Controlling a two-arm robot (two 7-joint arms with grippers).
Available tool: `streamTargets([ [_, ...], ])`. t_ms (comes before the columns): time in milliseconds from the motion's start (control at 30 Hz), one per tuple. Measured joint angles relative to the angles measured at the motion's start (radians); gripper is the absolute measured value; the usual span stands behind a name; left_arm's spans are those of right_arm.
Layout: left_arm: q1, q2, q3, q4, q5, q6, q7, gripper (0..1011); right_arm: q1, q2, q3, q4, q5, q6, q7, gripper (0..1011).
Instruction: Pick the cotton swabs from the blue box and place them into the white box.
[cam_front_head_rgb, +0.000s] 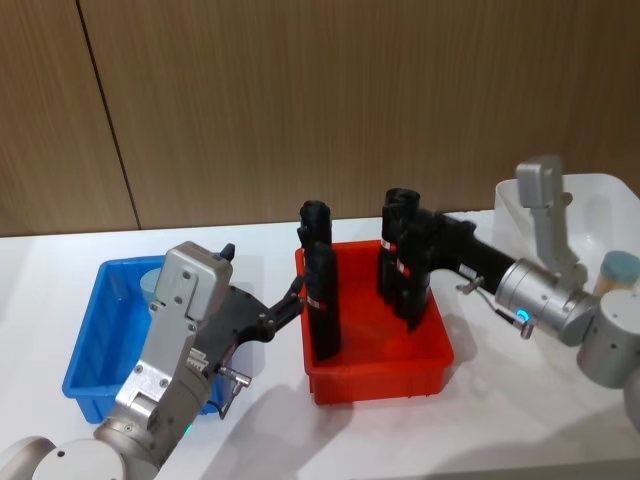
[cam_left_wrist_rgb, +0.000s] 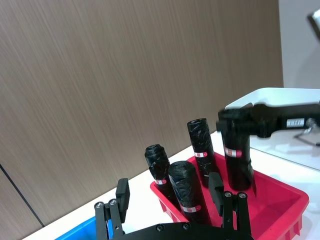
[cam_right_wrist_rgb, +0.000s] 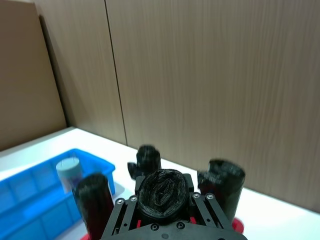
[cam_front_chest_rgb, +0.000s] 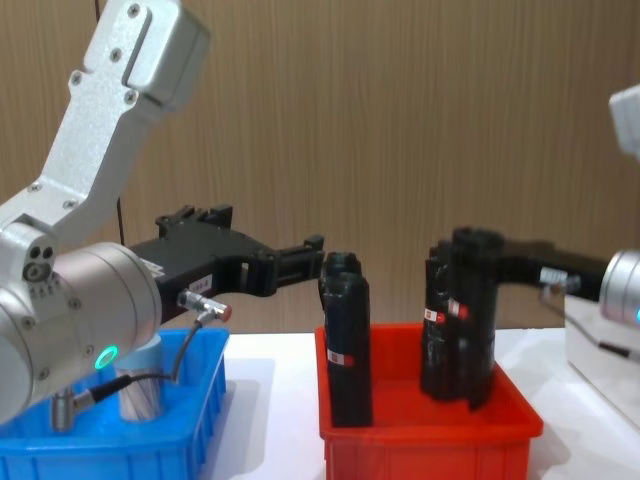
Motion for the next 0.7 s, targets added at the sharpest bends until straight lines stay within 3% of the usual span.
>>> streamTargets([
  [167, 0.000, 0.000, 0.000, 0.000, 0.000, 0.000, 0.000, 1000, -0.071, 0.030, 0.014, -0.187, 0.006, 0.064, -0.052, 403],
  [200, 0.000, 0.000, 0.000, 0.000, 0.000, 0.000, 0.000, 1000, -0.071, 0.030, 0.014, -0.187, 0.006, 0.064, -0.052, 394],
  [267, 0.000, 0.000, 0.000, 0.000, 0.000, 0.000, 0.000, 1000, -0.108, 0.046, 0.023, -0.285, 0.005, 0.098, -0.089, 388],
  [300, 0.000, 0.000, 0.000, 0.000, 0.000, 0.000, 0.000, 1000, -0.108, 0.046, 0.023, -0.285, 0.005, 0.098, -0.089, 388],
  [500, 0.000, 0.000, 0.000, 0.000, 0.000, 0.000, 0.000, 1000, -0.172, 0.077, 0.039, -0.459, -0.013, 0.161, -0.179, 371],
  [700, 0.000, 0.000, 0.000, 0.000, 0.000, 0.000, 0.000, 1000, -0.215, 0.104, 0.057, -0.577, -0.038, 0.204, -0.263, 371],
])
